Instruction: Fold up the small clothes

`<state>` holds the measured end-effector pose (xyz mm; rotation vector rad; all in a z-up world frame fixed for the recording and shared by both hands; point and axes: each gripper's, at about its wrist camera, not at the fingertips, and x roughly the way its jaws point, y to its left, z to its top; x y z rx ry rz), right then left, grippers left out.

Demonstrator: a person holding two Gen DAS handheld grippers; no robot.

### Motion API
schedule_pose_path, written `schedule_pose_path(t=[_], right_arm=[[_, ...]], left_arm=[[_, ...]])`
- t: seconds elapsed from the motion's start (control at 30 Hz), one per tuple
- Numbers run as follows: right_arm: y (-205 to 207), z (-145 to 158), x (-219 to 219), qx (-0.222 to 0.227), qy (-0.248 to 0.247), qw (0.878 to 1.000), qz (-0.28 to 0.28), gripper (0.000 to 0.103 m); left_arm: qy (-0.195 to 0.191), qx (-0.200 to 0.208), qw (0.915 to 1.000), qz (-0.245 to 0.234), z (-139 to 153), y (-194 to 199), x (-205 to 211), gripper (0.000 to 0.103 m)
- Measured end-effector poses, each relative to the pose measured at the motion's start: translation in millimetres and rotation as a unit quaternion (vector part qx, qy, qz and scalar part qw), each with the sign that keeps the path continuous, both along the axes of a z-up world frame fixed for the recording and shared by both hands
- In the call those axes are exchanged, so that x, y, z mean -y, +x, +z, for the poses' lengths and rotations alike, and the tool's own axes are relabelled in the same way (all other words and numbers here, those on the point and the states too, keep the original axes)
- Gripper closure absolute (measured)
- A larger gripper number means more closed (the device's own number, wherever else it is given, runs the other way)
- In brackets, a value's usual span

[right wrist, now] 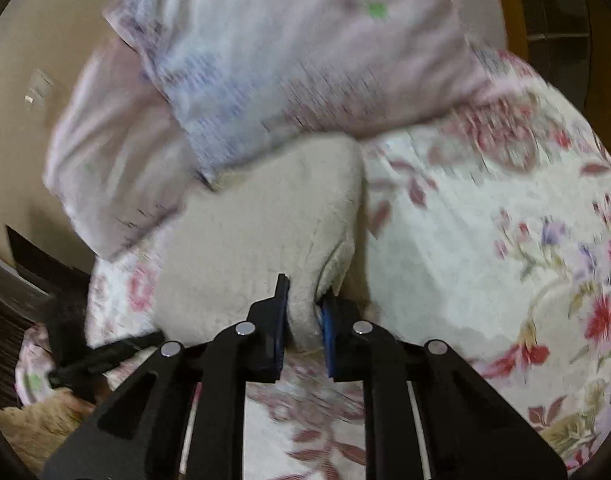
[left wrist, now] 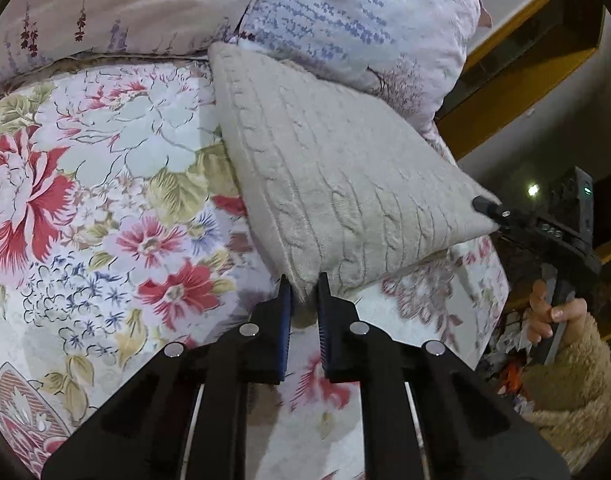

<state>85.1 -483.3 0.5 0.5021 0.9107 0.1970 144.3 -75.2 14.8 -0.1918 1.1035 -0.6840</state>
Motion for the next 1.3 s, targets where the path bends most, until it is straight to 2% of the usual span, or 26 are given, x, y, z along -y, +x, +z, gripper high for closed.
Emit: schedule_pose_path(t=[0.07,0.17,0.27,0.37,0.4,0.43,0.47,0.5,0.53,0.67,0.73,0.8,0.87,0.9,0.93,0.97,1.0,1.1,1.2,1.3], right_arm=[[-1,-15,-1,-0.022,-0.016,1.000,-0.001,0.089],[-1,-39,-1,-0.047,-0.021,0.999,-0.003,0.089],[4,-39,-1,-0.053,-0.019,0.998,-0.002,0.086],[7,-28,5,-0.054,-0.009,0.998,0.006,0.060],[9,-22,10,-0.050,0.000,0.999,0.005,0.042],[12,-13,18,-0.037,0.014,0.999,-0.002,0.030],[16,-8,22,-0.027,0.023,0.999,-0.007,0.029],[24,-2,30,-0.017,0.040,0.999,-0.017,0.029],[32,1,33,-0.017,0.050,0.998,-0.022,0.029],[80,1,42,-0.025,0.097,0.994,-0.049,0.030],[102,-7,43,-0.044,0.114,0.991,-0.060,0.032],[121,-15,42,-0.066,0.122,0.988,-0.066,0.033],[132,-25,37,-0.085,0.124,0.986,-0.065,0.038],[136,-28,34,-0.091,0.124,0.986,-0.063,0.050],[138,-29,31,-0.092,0.125,0.986,-0.059,0.069],[139,-29,29,-0.091,0.122,0.987,-0.058,0.077],[137,-25,27,-0.075,0.113,0.989,-0.058,0.091],[130,-8,26,-0.026,0.114,0.992,-0.054,0.094],[121,6,29,0.011,0.089,0.994,-0.060,0.095],[126,-7,29,-0.013,0.059,0.995,-0.075,0.095]], left_arm=[[0.008,0.003,0.9999,-0.006,-6,-5,-5,0.094],[-0.001,-0.009,0.9999,0.007,-15,-5,-11,0.095],[-0.009,-0.014,0.9999,0.006,-13,-4,-10,0.095],[-0.036,-0.025,0.9990,0.006,0,1,-15,0.094],[-0.046,-0.026,0.9986,0.009,4,3,-18,0.093],[-0.063,-0.022,0.9975,0.023,12,10,-23,0.089],[-0.072,-0.022,0.9966,0.034,17,15,-27,0.071],[-0.081,-0.022,0.9952,0.050,22,24,-30,0.046],[-0.089,-0.015,0.9934,0.071,27,37,-33,0.038],[-0.077,-0.019,0.9907,0.111,29,86,-27,0.035],[-0.074,-0.045,0.9876,0.131,19,115,-22,0.035],[-0.088,-0.076,0.9830,0.142,9,134,-18,0.034],[-0.095,-0.090,0.9808,0.144,3,146,-13,0.034],[-0.094,-0.091,0.9812,0.142,1,149,-9,0.034],[-0.088,-0.087,0.9825,0.140,0,151,-4,0.035],[-0.085,-0.083,0.9832,0.139,0,153,-1,0.041],[-0.087,-0.082,0.9835,0.136,-2,155,2,0.063],[-0.087,-0.076,0.9848,0.129,-1,155,7,0.089],[-0.086,-0.057,0.9871,0.122,1,152,8,0.093],[-0.082,-0.052,0.9875,0.124,-1,150,2,0.094]])
